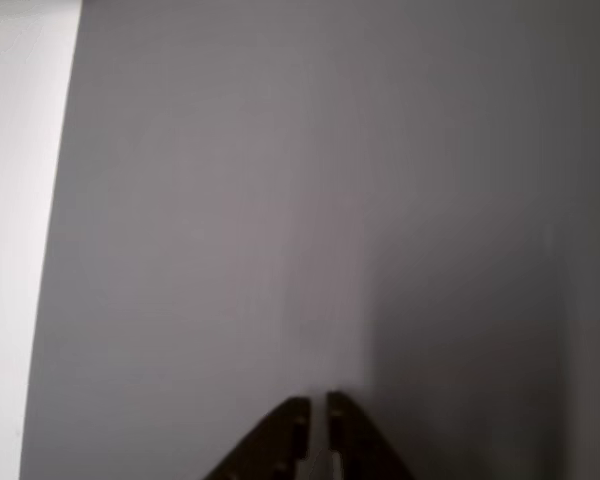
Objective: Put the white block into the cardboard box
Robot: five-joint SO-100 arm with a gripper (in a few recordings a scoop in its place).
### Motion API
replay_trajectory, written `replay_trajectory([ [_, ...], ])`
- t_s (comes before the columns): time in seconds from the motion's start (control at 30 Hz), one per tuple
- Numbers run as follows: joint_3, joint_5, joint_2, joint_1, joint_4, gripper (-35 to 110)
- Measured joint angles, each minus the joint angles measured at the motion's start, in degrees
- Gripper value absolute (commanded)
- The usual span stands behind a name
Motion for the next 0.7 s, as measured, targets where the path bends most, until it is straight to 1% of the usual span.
replay_trajectory([
  [0.7, 0.0, -1.32, 0.0, -0.7, 0.0, -2],
])
